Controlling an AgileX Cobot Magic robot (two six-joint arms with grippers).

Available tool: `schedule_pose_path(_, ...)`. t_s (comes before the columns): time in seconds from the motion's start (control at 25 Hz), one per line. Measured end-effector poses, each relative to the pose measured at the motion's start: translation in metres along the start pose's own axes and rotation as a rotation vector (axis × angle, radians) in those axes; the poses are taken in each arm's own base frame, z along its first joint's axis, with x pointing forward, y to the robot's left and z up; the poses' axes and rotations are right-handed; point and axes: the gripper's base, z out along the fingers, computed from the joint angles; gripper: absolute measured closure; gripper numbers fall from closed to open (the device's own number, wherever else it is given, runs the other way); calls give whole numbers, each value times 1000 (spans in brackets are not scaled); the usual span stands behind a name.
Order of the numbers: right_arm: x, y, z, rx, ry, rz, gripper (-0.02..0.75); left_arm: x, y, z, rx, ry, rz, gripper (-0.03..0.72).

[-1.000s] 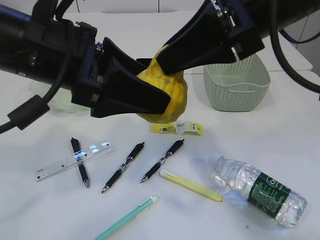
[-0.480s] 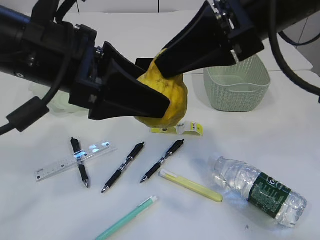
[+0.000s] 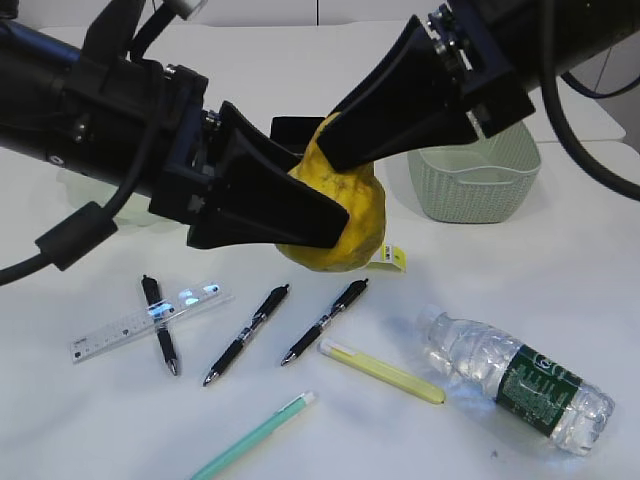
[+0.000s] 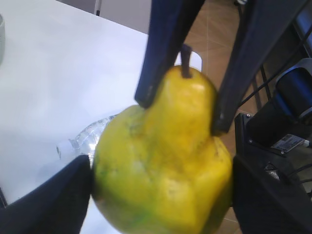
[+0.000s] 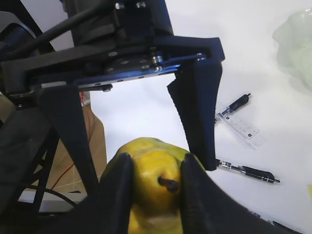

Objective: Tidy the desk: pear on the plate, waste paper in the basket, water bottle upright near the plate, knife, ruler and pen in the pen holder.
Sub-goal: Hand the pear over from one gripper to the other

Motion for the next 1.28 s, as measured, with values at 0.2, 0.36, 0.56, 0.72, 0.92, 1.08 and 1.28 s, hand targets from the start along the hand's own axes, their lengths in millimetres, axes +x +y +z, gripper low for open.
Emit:
schedule_pose_path(0.2, 0, 0, 4, -11, 9, -2, 526, 1, 0, 0, 1, 8, 3, 93)
schedule_pose_path(0.36, 1, 0, 8, -15, 22, -9, 526, 3, 1, 1, -1, 24, 6, 134)
schedule_pose_path(0.56, 1, 1, 9, -15, 24, -11, 526, 3, 1, 1, -1, 29, 5, 151)
schedule_pose_path(0.72, 1, 1, 9, -15, 24, -12, 526, 3, 1, 1, 0, 29, 1, 177)
schedule_pose_path(0.92, 1, 1, 9, -13, 23, -12, 526, 3, 1, 1, 0, 29, 1, 185)
schedule_pose_path(1.08, 1, 1, 9, -13, 23, -12, 526, 3, 1, 1, 1, 24, -3, 188)
schedule_pose_path(1.28, 1, 1, 9, -13, 23, -12, 526, 3, 1, 1, 1, 24, -3, 189)
